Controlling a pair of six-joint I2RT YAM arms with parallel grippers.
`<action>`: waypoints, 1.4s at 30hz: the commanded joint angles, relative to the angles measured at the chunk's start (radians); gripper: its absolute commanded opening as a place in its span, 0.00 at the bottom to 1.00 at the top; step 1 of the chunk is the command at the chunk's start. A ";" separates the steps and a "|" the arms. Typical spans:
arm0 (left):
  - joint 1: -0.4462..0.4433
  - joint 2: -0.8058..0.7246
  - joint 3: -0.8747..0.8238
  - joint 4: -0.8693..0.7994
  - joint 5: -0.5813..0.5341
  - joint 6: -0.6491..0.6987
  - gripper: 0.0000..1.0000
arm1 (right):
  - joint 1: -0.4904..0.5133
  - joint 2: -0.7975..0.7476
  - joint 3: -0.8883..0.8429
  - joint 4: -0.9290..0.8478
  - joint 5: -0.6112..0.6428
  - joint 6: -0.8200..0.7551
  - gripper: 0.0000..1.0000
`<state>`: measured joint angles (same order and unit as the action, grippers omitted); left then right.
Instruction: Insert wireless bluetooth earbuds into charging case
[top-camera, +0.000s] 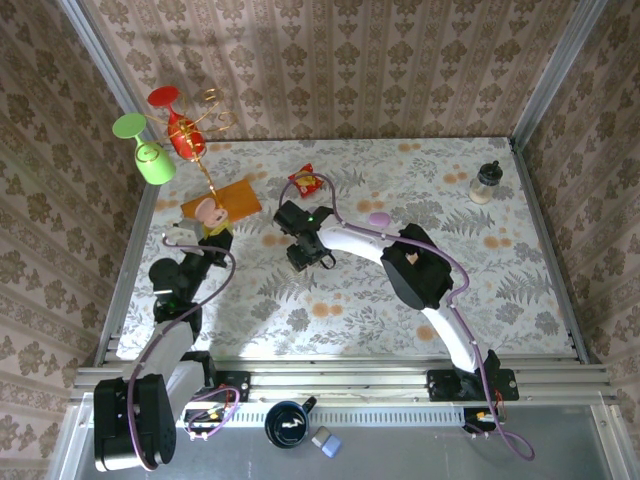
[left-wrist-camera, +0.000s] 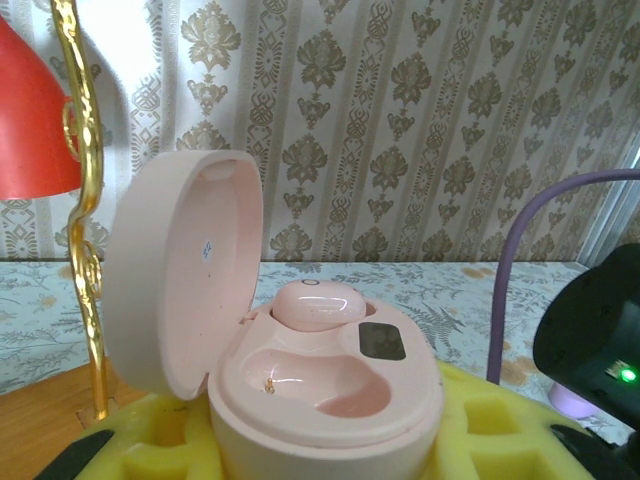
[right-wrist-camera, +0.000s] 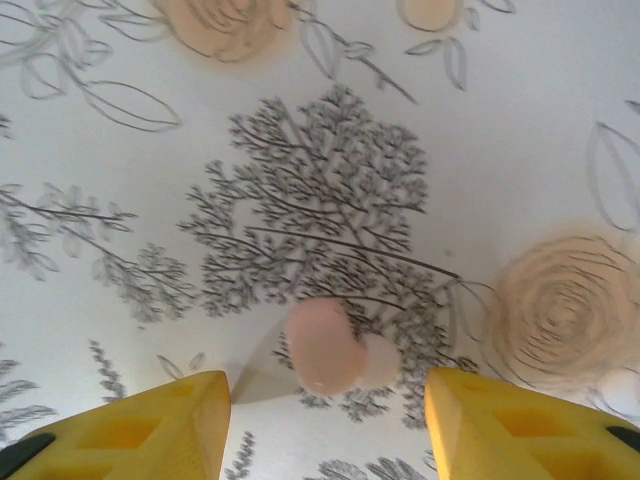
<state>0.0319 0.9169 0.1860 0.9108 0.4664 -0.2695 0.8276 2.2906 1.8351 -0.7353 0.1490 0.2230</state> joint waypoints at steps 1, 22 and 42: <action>0.013 -0.005 0.014 0.016 0.002 -0.007 0.28 | 0.032 -0.017 0.053 -0.060 0.196 0.003 0.56; 0.020 -0.003 0.007 0.016 0.009 -0.010 0.27 | 0.116 0.176 0.335 -0.263 0.358 -0.165 0.41; 0.020 -0.005 0.004 0.019 0.015 -0.016 0.28 | 0.116 0.217 0.366 -0.273 0.370 -0.169 0.26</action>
<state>0.0418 0.9169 0.1860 0.9077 0.4671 -0.2695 0.9371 2.4825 2.1654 -0.9737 0.4915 0.0612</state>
